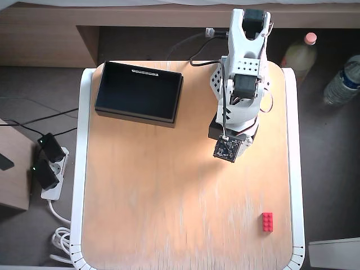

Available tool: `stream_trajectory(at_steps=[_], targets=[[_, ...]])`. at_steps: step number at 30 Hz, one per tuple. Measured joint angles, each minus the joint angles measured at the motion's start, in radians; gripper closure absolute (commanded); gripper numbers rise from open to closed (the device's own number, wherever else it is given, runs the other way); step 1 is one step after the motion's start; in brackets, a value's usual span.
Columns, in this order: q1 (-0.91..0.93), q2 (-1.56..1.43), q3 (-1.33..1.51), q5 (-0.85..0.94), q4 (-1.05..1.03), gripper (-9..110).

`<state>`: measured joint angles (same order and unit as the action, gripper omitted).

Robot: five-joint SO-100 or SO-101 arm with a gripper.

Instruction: Grasp a lego block and put it in the bin.

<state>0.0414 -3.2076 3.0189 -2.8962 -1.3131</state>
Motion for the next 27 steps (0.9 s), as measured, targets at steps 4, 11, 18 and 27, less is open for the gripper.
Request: stream_trajectory(at_steps=[4, 11, 18, 27], targets=[[0.000, 0.000, 0.000, 0.000, 0.000, 101], [0.000, 0.000, 0.000, 0.000, 0.000, 101], [0.000, 0.000, 0.000, 0.000, 0.000, 101], [0.000, 0.000, 0.000, -0.021, 0.000, 101]])
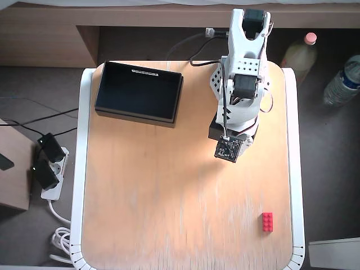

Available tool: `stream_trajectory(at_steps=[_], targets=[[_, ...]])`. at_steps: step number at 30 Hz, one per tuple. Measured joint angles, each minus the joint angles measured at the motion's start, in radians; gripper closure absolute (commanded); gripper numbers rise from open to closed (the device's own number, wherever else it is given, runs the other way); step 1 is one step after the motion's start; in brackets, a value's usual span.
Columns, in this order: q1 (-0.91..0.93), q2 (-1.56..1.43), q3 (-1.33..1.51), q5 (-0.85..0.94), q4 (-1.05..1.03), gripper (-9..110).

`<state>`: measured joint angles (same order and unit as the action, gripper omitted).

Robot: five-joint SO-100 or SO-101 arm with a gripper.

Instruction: Grasp a lego block and put it in the bin.

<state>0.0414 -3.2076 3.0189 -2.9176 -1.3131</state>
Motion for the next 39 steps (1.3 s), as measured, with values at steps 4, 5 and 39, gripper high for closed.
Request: stream_trajectory(at_steps=[4, 5, 39], targets=[[0.000, 0.000, 0.000, -0.015, 0.000, 101], [0.000, 0.000, 0.000, -0.020, 0.000, 101], [-0.153, 0.729, -0.462, -0.091, 0.138, 101]])
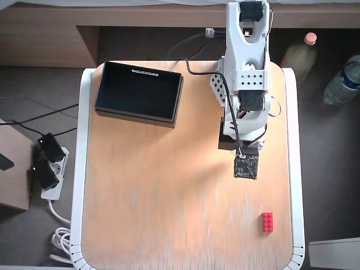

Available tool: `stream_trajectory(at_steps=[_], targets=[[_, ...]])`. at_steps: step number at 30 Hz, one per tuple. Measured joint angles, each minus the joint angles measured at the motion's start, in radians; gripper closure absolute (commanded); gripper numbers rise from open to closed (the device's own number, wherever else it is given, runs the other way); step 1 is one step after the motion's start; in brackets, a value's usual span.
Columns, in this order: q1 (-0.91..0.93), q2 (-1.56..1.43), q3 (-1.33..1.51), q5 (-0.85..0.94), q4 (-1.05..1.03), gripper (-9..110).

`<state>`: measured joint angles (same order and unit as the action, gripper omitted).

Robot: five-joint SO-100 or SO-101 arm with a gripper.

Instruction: Grasp a lego block and put it in the bin.

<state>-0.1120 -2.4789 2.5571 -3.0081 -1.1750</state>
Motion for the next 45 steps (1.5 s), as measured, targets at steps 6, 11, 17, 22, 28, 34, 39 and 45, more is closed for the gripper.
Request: stream_trajectory(at_steps=[6, 11, 17, 22, 28, 34, 39, 45], targets=[[-0.015, 0.201, -0.212, -0.015, 0.000, 100], [-0.051, 0.334, -0.344, 0.008, 0.000, 95], [-0.098, 0.486, -0.469, 0.058, 0.000, 87], [-0.124, 0.591, -0.574, 0.112, 0.000, 83], [-0.129, 0.709, -0.660, 0.130, 0.034, 80], [-0.129, 0.811, -0.675, 0.130, 0.109, 80], [-0.129, 0.897, -0.695, 0.130, 0.169, 80], [-0.129, 0.994, -0.785, 0.135, 0.192, 80]])
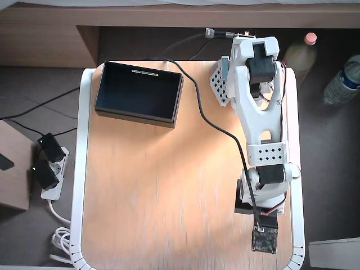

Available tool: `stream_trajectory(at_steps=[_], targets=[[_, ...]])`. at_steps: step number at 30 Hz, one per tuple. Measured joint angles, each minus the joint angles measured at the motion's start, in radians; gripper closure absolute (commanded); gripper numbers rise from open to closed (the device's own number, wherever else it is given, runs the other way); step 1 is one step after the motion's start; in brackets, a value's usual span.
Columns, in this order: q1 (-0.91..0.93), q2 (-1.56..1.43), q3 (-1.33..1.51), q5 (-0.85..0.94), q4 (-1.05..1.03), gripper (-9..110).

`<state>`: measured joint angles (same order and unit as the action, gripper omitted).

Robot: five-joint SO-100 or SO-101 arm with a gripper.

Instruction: Grasp a lego block and put it in the bin.

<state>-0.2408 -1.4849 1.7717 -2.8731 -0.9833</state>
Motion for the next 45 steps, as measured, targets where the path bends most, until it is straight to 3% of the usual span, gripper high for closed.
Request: stream_trajectory(at_steps=[22, 45], targets=[[-0.055, 0.193, -0.081, 0.061, 0.091, 80], [-0.035, 0.202, -0.083, 0.044, 0.104, 82]])
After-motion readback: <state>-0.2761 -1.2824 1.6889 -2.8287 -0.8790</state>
